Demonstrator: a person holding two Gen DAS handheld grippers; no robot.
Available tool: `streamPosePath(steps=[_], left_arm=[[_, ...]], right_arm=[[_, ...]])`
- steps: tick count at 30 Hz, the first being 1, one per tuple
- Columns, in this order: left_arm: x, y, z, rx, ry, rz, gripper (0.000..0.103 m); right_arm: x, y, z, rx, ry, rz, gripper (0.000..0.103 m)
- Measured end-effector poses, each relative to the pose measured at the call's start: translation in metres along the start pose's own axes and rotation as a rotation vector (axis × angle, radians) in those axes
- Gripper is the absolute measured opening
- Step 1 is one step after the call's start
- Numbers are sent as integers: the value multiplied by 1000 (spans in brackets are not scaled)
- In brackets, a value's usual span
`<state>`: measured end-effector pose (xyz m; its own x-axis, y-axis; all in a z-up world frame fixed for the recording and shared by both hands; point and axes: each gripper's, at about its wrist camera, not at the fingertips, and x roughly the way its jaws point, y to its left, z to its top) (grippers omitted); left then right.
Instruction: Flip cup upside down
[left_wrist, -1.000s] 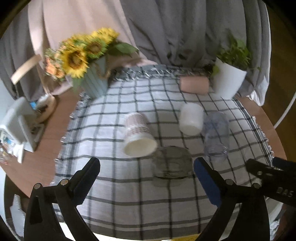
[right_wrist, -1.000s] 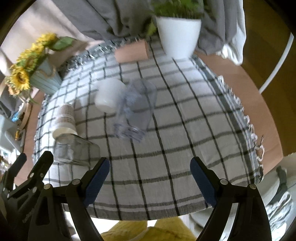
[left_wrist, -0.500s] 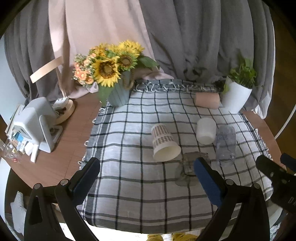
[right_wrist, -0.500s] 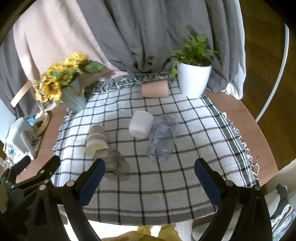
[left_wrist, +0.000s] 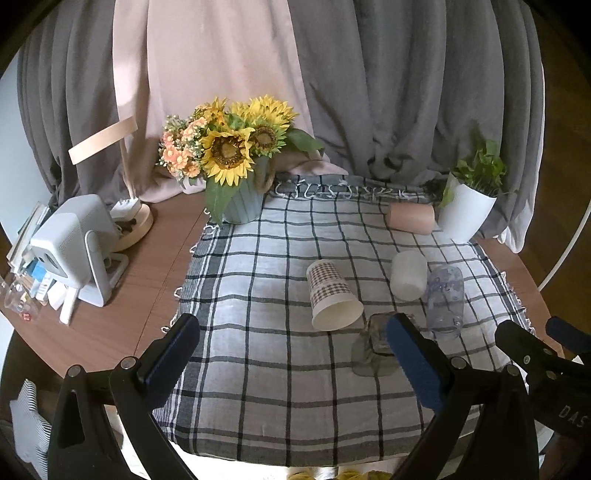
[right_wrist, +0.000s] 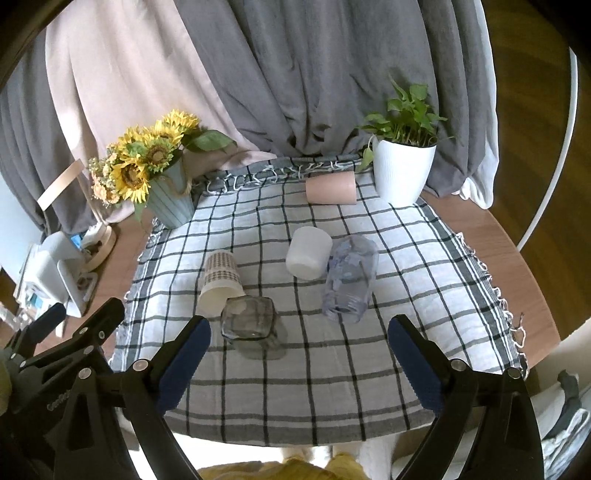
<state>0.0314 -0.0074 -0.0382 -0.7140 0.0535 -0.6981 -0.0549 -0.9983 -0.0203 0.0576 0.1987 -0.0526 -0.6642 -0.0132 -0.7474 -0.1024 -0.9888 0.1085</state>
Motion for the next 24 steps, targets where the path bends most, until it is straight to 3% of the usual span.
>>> streamPosePath(steps=[24], left_arm=[[-1,0,1,-18,-13,23,103]], right_arm=[[4,3,3,-19,9,15,97]])
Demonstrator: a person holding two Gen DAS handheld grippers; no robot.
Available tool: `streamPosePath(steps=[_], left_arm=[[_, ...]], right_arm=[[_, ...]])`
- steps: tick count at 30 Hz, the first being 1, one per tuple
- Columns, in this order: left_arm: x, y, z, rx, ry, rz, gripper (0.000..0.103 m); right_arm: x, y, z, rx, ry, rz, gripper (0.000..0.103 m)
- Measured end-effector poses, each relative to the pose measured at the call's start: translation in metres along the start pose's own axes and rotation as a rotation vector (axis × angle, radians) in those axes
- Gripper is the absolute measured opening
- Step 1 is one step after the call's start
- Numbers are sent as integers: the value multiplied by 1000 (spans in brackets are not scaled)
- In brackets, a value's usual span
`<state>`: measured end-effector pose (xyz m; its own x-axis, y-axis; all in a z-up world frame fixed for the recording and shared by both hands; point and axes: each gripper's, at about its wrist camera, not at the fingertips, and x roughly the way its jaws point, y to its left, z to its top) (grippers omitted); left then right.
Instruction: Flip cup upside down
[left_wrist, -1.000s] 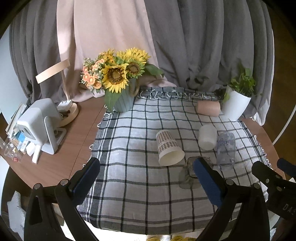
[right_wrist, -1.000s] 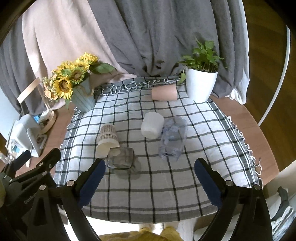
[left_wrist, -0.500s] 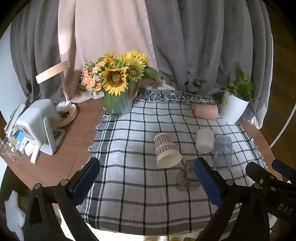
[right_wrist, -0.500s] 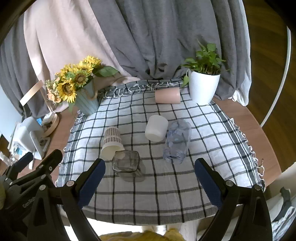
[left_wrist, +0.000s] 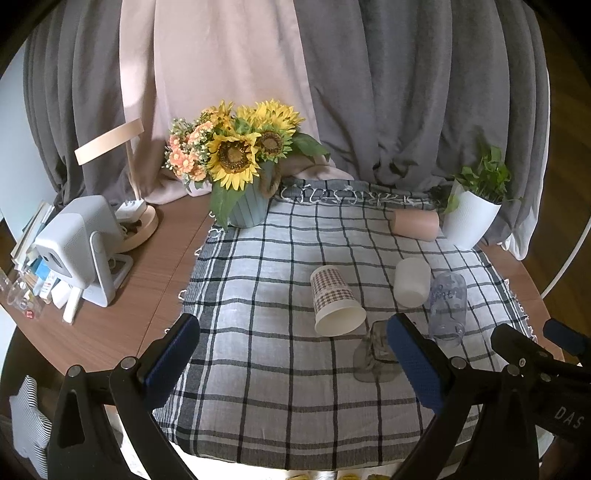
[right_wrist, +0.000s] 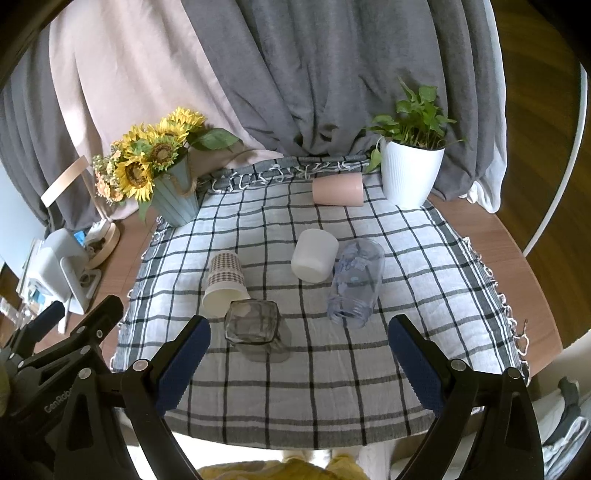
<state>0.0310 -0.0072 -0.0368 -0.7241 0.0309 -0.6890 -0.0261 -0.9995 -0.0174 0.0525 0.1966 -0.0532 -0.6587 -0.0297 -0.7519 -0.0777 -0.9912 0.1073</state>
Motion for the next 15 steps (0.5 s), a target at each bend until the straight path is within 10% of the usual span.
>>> streamPosePath(steps=[15], left_arm=[[1,0,1,-2,3,-2,103]], right_arm=[[2,0,1,-1,4,3,97]])
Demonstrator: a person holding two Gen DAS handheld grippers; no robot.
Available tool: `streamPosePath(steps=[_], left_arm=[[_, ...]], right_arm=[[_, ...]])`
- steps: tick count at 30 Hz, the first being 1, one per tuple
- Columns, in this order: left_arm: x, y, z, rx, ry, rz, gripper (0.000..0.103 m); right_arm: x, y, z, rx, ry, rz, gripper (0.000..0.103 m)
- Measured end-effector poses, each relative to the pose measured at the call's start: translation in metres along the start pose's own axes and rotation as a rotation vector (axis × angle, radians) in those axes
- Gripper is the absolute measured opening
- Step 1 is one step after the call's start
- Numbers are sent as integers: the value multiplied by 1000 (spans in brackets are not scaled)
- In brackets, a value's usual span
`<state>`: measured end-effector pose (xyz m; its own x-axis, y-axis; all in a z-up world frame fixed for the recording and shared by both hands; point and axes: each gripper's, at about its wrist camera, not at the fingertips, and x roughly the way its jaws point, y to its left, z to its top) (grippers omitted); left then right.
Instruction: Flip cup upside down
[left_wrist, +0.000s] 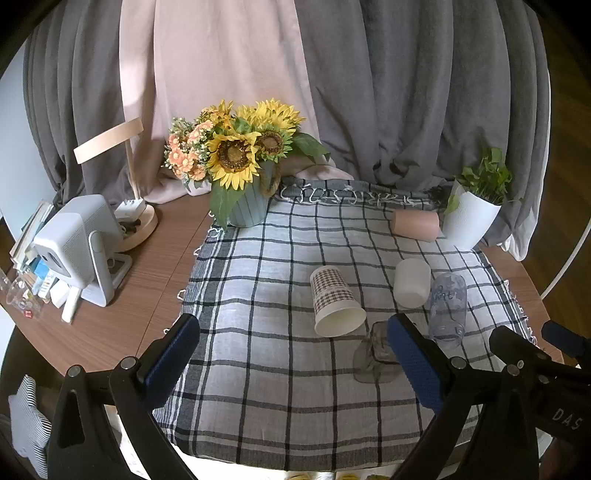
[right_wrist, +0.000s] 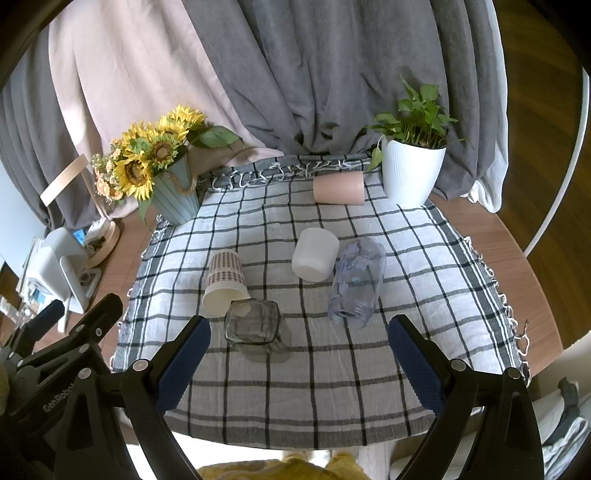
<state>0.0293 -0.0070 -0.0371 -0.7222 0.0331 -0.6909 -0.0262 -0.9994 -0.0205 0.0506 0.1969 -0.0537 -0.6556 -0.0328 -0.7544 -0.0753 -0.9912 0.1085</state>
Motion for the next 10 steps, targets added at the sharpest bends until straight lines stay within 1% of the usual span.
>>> streamPosePath(steps=[10], left_arm=[[1,1,0,-14,-6,6,103]], right_arm=[[3,0,-1,0,6,-2,97]])
